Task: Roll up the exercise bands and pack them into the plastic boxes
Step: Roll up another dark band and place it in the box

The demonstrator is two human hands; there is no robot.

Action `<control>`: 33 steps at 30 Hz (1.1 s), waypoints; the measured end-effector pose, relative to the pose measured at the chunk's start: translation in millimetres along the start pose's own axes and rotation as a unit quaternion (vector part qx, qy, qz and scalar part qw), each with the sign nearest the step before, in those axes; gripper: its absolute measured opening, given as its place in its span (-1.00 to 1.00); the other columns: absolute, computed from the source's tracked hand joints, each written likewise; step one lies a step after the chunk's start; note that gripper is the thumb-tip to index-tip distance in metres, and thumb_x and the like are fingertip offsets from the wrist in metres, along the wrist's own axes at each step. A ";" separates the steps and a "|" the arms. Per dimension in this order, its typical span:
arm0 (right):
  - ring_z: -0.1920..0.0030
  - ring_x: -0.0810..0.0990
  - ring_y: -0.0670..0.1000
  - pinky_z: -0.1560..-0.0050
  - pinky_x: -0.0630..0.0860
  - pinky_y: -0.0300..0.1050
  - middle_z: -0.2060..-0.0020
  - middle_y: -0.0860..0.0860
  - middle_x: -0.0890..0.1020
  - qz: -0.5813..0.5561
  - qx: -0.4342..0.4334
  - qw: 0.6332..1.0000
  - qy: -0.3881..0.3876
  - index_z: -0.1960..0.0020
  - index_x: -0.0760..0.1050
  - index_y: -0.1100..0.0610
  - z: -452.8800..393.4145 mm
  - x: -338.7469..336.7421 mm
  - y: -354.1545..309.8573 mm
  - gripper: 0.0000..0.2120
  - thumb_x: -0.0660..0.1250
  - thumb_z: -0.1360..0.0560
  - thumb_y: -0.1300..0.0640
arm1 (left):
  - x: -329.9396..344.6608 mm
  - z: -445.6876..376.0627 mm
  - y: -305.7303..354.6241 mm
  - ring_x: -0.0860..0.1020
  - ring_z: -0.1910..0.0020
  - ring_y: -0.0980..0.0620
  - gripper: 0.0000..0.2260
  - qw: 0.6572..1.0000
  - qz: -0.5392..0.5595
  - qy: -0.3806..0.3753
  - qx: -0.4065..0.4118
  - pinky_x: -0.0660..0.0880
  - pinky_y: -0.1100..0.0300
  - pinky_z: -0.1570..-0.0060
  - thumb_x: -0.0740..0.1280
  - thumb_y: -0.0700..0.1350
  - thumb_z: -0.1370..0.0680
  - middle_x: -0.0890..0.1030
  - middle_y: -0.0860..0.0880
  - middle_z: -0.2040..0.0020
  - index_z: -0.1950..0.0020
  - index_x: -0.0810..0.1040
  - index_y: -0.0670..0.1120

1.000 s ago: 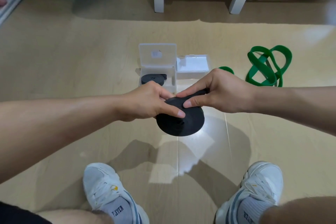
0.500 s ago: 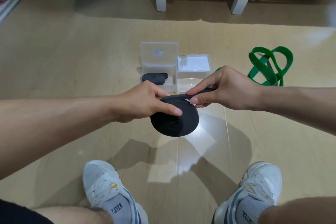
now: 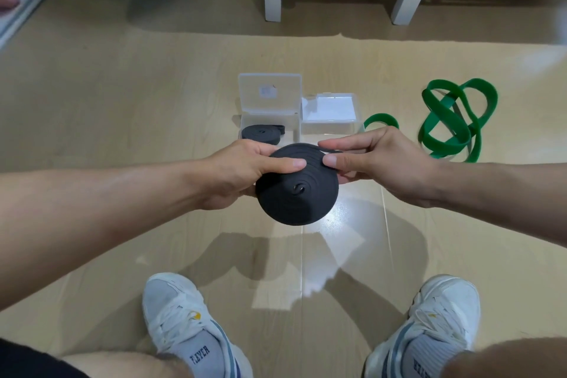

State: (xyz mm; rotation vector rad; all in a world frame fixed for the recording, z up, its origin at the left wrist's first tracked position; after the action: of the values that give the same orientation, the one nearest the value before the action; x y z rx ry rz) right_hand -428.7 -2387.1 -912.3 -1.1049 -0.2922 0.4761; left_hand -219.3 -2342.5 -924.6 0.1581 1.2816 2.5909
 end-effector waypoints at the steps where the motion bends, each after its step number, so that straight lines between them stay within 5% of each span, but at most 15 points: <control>1: 0.29 0.65 -0.07 0.07 0.66 -0.19 0.28 0.02 0.72 -0.018 0.006 1.000 0.005 -0.14 0.67 0.18 -1.1 0.4 1.6 -0.74 0.49 -0.45 0.28 | 2.0 -0.6 -0.9 0.69 -0.01 0.01 -0.67 0.999 0.036 -0.005 -0.003 0.58 0.11 -0.04 0.47 -0.01 -0.46 0.74 -0.08 -0.10 -0.20 0.69 -0.07; 6: 0.32 0.59 -0.07 0.03 0.68 -0.13 0.31 0.00 0.70 -0.044 0.013 0.998 0.030 -0.20 0.65 0.20 -4.1 1.9 4.6 -0.70 0.48 -0.48 0.24 | 9.6 -2.4 -2.2 0.69 -0.08 -0.03 -0.72 0.990 0.141 -0.012 -0.014 0.59 0.07 -0.16 0.38 -0.06 -0.59 0.72 -0.10 -0.16 -0.28 0.64 -0.08; 10: 0.13 0.58 0.04 0.14 0.62 -0.23 -0.08 0.13 0.73 -0.049 0.014 0.999 0.018 -0.29 0.63 0.13 -3.1 6.8 6.1 -0.71 0.40 -0.58 0.18 | 10.0 -4.5 -3.9 0.66 -0.21 -0.10 -0.70 0.979 0.202 0.006 -0.028 0.59 -0.01 -0.22 0.38 -0.07 -0.60 0.70 -0.11 -0.21 -0.32 0.62 -0.09; 12: 0.12 0.56 0.06 0.19 0.61 -0.24 -0.12 0.14 0.72 -0.060 0.020 0.998 0.030 -0.31 0.62 0.11 -3.4 9.0 7.2 -0.71 0.38 -0.59 0.17 | 10.0 -5.5 -4.1 0.67 -0.20 -0.10 -0.71 0.974 0.224 0.016 -0.035 0.63 0.01 -0.16 0.38 -0.08 -0.60 0.70 -0.12 -0.21 -0.31 0.62 -0.11; 21: 0.30 0.66 -0.03 0.25 0.64 -0.19 0.03 0.10 0.76 -0.152 0.004 0.977 0.147 -0.12 0.67 0.14 -16.9 18.6 -0.7 -0.80 0.50 -0.50 0.19 | 2.6 -14.1 9.3 0.71 -0.07 -0.08 -0.69 0.961 0.271 0.056 -0.027 0.67 0.04 -0.07 0.40 -0.09 -0.60 0.72 -0.13 -0.16 -0.31 0.60 -0.17; 27: 0.24 0.70 0.01 0.20 0.70 -0.06 0.04 0.05 0.74 -0.132 0.018 0.982 0.135 -0.16 0.65 0.11 -37.1 33.4 -12.7 -0.76 0.50 -0.51 0.20 | -11.7 -17.7 13.7 0.72 0.06 -0.06 -0.80 0.956 0.271 0.108 -0.027 0.66 0.03 -0.04 0.39 -0.09 -0.61 0.75 -0.11 -0.03 -0.17 0.64 -0.16; 33: 0.31 0.69 -0.05 0.17 0.69 -0.12 0.06 0.06 0.74 -0.026 0.019 0.995 0.092 -0.17 0.65 0.12 -75.7 29.1 -27.8 -0.77 0.49 -0.51 0.21 | -29.3 -26.4 12.7 0.71 -0.10 -0.06 -0.70 0.965 0.232 0.111 -0.049 0.64 -0.01 -0.12 0.36 0.04 -0.62 0.74 -0.07 -0.11 -0.27 0.62 -0.09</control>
State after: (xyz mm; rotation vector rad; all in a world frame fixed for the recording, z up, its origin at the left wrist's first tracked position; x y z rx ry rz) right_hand -363.1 -2441.8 -919.7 -1.0935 -0.1488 0.3289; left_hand -198.7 -2378.0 -930.3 0.1702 1.3127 3.1423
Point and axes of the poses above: each hand's wrist, its own z-axis away from the middle knuckle, its own x-axis out of the palm, y = z × x, the point moved 3 cm from there along -z, towards the middle knuckle
